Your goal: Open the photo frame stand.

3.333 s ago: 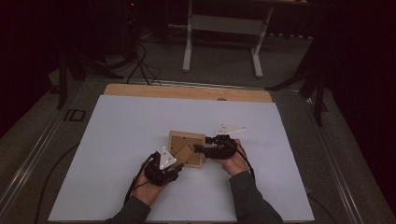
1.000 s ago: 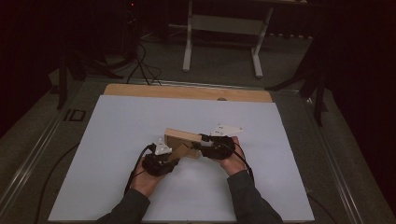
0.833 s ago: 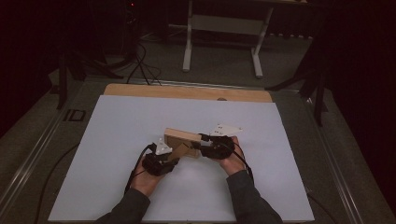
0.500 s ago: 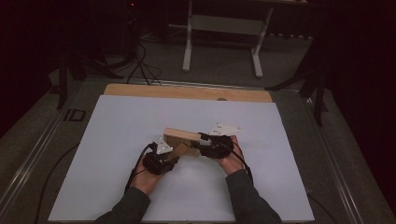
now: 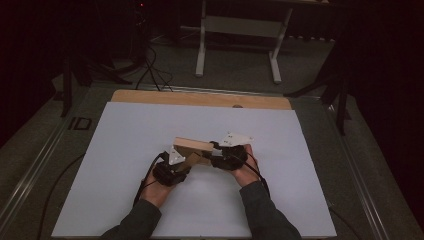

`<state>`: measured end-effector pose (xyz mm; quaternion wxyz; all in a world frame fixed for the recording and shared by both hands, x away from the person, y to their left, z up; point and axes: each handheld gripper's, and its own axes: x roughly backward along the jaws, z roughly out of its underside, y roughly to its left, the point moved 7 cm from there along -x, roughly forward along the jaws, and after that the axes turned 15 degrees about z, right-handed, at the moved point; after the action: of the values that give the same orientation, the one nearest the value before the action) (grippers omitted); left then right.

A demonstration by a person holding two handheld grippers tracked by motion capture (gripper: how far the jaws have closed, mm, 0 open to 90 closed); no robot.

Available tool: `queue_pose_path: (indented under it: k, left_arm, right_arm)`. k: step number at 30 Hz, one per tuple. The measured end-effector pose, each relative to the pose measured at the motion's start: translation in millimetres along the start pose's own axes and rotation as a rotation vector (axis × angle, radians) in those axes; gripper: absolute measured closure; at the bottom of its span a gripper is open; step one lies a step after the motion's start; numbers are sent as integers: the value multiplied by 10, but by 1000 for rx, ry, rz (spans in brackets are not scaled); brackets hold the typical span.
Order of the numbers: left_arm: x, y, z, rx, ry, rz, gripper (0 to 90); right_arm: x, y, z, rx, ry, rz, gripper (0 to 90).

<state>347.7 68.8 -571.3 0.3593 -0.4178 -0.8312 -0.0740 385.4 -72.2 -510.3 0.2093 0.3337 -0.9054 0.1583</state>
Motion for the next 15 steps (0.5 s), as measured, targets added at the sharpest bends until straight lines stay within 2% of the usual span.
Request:
queue_pose_path:
  k: [5,8,15]
  left_arm:
    - [43,-13,-34,27,-48,55,627]
    - [74,-19,-37,32,-52,74,610]
    - [116,-24,-26,83,-61,176,605]
  right_arm:
    - [14,24,9,-6,0,-26,508]
    - [22,39,19,-8,1,-34,501]
    - [42,76,59,-33,0,-61,470]
